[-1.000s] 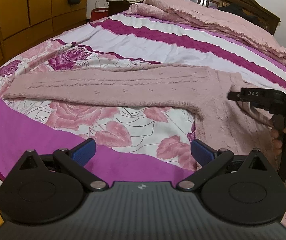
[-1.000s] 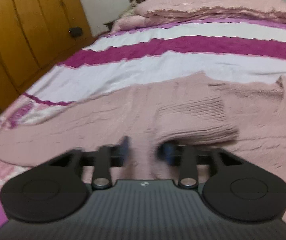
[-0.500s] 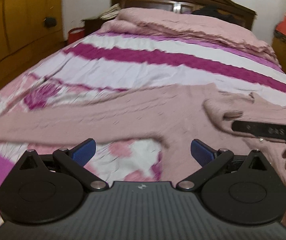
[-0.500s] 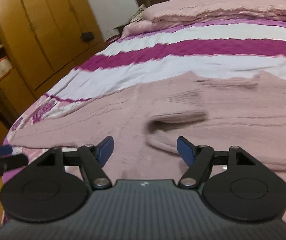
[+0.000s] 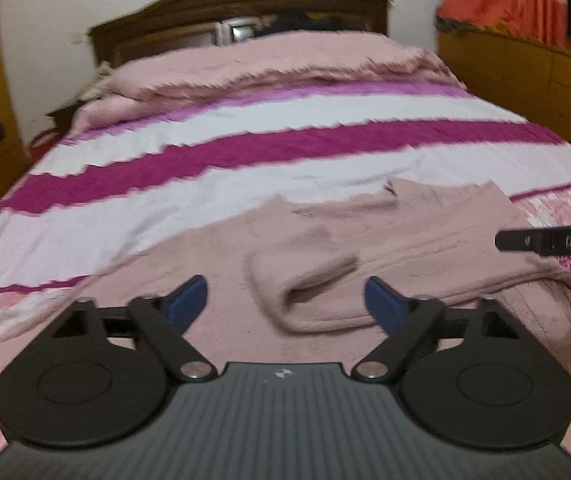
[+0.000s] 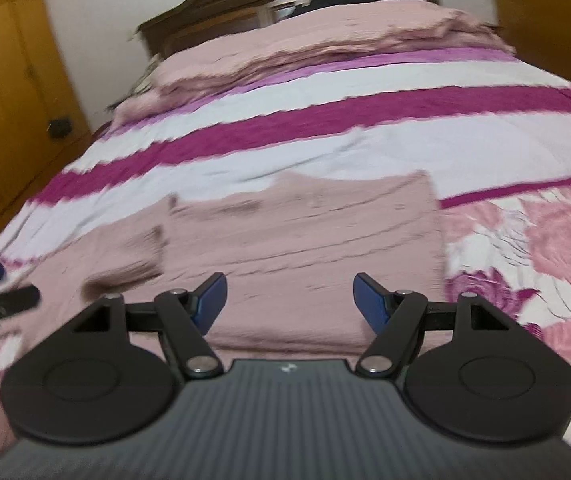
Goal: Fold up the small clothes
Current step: 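Open the right gripper to release the folded sleeve, then grasp the other sleeve cuff with the left gripper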
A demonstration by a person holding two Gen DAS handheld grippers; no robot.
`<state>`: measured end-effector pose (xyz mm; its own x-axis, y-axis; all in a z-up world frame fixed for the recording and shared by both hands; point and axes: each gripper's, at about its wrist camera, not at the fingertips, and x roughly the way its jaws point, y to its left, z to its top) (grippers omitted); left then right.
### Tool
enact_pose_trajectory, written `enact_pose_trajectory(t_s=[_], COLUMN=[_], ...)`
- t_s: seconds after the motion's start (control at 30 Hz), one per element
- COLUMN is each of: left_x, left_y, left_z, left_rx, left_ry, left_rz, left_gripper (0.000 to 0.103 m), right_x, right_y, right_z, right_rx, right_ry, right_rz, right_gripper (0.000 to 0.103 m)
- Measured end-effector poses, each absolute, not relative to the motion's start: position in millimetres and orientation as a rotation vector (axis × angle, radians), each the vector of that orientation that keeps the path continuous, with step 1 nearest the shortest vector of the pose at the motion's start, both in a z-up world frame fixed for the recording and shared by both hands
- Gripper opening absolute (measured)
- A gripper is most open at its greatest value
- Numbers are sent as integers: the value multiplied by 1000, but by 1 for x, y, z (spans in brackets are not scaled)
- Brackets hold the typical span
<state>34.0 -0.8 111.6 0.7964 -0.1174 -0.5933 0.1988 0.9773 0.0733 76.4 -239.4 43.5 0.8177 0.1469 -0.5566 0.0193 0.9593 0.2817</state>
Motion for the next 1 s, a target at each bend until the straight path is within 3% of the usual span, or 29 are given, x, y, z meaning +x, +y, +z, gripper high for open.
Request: enact_pose_trajectory(t_s=[0.17, 0.43, 0.5, 0.57, 0.67, 1.0], left_x=[72, 119, 127, 132, 131, 101], left_y=[-29, -58, -61, -61, -54, 17], left_z=[81, 46, 40, 37, 41, 63], left_rx=[193, 351, 370, 350, 287, 140], left_ry=[679, 667, 668, 667, 652, 617], left_rz=[-174, -158, -154, -149, -129, 141], left_gripper=[71, 68, 57, 25, 11, 11], right_x=[83, 73, 74, 74, 73, 72], right_y=[-249, -249, -251, -255, -259, -256], right_z=[15, -2, -4, -5, -5, -5], right_rx=[303, 272, 291, 318, 345, 340], right_ry=[591, 522, 515, 510, 501, 496], right_rz=[22, 30, 36, 43, 50, 48], right_gripper=[72, 71, 71, 71, 71, 71])
